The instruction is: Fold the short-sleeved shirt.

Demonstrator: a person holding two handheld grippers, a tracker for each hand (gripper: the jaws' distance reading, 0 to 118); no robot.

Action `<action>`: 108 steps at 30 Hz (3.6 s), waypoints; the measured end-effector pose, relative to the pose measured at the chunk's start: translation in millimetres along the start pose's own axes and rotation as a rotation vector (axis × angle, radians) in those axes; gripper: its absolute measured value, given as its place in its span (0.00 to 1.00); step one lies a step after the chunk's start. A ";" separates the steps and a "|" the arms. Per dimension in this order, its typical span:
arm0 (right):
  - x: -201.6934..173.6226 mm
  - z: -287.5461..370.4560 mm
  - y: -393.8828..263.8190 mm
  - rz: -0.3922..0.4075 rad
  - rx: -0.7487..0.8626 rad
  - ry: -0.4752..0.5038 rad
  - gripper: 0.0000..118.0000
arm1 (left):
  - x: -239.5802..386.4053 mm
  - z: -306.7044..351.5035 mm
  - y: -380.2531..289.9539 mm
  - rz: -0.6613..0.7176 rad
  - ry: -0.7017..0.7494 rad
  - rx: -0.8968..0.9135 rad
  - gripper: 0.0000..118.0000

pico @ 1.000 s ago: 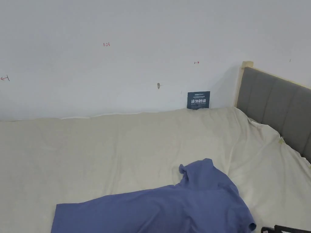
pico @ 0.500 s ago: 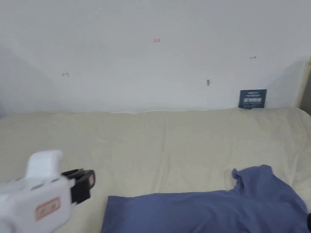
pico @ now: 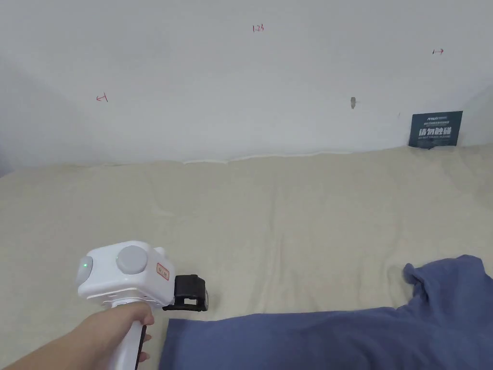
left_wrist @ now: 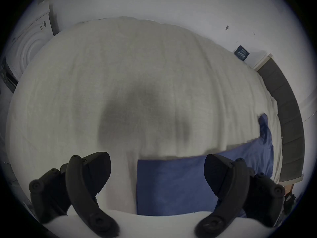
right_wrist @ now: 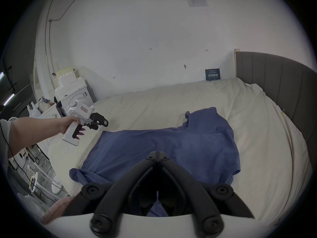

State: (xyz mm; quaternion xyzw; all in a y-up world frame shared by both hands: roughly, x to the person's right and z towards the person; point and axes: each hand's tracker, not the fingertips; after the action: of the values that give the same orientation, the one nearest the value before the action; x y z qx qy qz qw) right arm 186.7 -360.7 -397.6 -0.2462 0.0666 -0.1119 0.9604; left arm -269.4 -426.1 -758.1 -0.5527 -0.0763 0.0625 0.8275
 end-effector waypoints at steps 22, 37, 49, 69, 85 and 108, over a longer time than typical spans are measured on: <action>36.7 -14.7 7.5 -0.059 0.026 0.035 0.00 | 42.9 -8.5 -18.8 -0.284 0.138 -0.088 0.05; 197.2 -221.2 166.0 -0.168 -0.516 -0.277 0.86 | 47.1 35.6 -25.1 -0.365 0.129 0.026 0.05; 204.9 -279.9 116.0 -0.071 -0.793 -0.327 0.52 | 43.5 21.1 -33.5 -0.355 0.147 -0.018 0.05; 116.0 -44.8 180.3 -0.178 -0.367 -0.010 0.03 | 28.7 170.4 -54.8 -0.186 -0.084 0.197 0.05; 8.9 163.8 362.6 -0.032 0.065 -0.019 0.03 | 50.3 455.1 -31.0 -0.221 -0.113 0.674 0.05; -15.8 -1.9 587.1 0.042 0.424 -0.219 0.03 | 101.1 437.7 208.1 -0.147 -0.025 1.025 0.05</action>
State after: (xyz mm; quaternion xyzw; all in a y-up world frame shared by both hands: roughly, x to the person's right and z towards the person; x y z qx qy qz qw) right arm 278.1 143.5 -684.6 -0.0481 -0.0582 -0.0761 0.9942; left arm -259.7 68.4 -779.5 -0.0689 -0.0842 0.0400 0.9933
